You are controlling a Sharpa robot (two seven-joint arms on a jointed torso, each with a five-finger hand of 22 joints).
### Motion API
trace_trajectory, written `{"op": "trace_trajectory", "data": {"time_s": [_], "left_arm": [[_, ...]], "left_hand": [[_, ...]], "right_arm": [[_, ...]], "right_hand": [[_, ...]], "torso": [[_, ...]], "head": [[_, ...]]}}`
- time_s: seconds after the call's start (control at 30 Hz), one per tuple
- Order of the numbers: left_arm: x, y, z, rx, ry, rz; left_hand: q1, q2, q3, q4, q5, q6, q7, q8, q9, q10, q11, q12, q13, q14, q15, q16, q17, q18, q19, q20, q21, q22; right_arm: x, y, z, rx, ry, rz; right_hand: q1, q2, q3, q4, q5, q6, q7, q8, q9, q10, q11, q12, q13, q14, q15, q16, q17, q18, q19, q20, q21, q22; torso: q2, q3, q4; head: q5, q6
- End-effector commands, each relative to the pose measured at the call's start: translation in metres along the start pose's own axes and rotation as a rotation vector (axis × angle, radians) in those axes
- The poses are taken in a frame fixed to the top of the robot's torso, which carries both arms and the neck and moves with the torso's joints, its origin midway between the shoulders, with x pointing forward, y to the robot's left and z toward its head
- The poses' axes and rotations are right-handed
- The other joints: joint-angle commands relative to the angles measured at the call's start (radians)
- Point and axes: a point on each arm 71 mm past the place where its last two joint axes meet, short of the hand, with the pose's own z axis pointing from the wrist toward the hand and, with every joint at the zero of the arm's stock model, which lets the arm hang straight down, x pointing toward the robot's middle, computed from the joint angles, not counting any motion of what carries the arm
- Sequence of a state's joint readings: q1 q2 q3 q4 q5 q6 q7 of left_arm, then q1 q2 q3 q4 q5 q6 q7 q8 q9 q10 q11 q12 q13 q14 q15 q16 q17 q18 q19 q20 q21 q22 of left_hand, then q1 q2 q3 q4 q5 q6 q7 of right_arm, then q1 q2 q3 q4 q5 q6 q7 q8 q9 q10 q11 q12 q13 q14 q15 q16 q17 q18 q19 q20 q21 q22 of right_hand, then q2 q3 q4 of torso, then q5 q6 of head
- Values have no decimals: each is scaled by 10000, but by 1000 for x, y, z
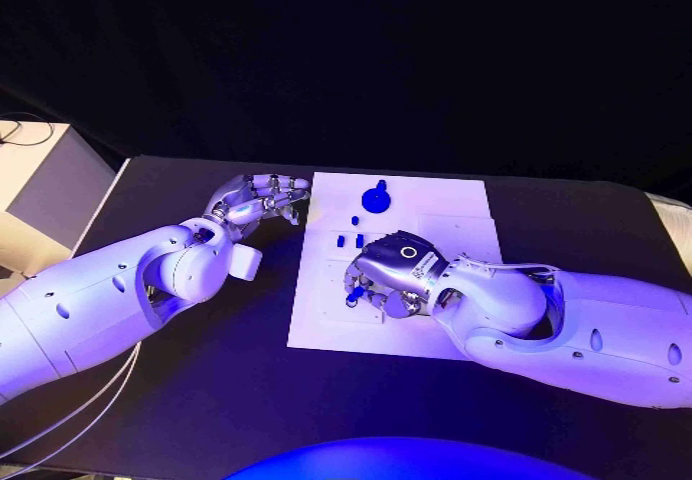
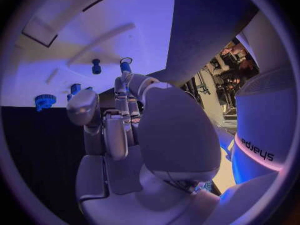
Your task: Assemble the parts on the task board
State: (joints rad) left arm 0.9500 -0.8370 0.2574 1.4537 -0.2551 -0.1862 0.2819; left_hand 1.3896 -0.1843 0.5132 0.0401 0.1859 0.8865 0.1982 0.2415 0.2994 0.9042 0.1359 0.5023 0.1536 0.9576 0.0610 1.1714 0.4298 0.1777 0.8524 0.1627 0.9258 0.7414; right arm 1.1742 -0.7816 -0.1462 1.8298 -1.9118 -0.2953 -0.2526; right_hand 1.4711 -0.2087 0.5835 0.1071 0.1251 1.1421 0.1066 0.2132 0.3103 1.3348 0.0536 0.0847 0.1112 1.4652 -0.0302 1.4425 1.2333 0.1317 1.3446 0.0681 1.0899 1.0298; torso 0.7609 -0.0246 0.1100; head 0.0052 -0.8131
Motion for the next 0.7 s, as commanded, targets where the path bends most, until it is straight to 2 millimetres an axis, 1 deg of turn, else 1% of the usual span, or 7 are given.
{"op": "trace_trajectory", "data": {"time_s": [0.03,0.23,0.33,0.7], "left_arm": [[2,-1,0,134,128,-109],[2,-1,0,124,125,-109],[2,-1,0,114,120,-108],[1,-1,0,97,116,-105]], "left_hand": [[-53,-13,-25,11,55,-62,-18,65,-4,-46,-2,54,-9,17,57,50,-13,58,39,12,-48,-9],[-43,-7,-23,16,61,-65,-21,76,-3,-57,-5,67,-9,14,55,53,-14,60,43,12,-61,-17],[-43,-7,-23,16,61,-65,-21,76,-3,-57,-5,67,-9,14,55,53,-14,60,43,12,-61,-17],[-43,-7,-23,16,61,-65,-21,76,-3,-57,-5,67,-9,14,55,53,-14,60,43,12,-61,-17]], "right_arm": [[2,1,0,-66,195,-183],[2,2,0,-87,207,-162],[3,2,0,-89,221,-159],[5,2,2,-54,250,-196]], "right_hand": [[-32,100,55,13,29,68,33,59,831,242,-166,-6,18,411,-79,16,-15,-189,40,-37,51,2],[-32,100,55,13,29,68,33,59,831,242,-166,-6,18,411,-79,16,-15,-189,40,-37,51,2],[-32,100,55,13,29,68,33,59,831,242,-166,-6,18,411,-79,16,-15,-189,40,-37,51,2],[-54,97,71,-2,28,64,31,68,844,251,-168,-13,23,409,-81,14,-20,-187,32,-38,41,-5]], "torso": [[4,3,-10],[5,5,-2],[-3,-1,-5],[3,-3,0]], "head": [[-3,0],[3,5],[-9,4],[-44,-4]]}}
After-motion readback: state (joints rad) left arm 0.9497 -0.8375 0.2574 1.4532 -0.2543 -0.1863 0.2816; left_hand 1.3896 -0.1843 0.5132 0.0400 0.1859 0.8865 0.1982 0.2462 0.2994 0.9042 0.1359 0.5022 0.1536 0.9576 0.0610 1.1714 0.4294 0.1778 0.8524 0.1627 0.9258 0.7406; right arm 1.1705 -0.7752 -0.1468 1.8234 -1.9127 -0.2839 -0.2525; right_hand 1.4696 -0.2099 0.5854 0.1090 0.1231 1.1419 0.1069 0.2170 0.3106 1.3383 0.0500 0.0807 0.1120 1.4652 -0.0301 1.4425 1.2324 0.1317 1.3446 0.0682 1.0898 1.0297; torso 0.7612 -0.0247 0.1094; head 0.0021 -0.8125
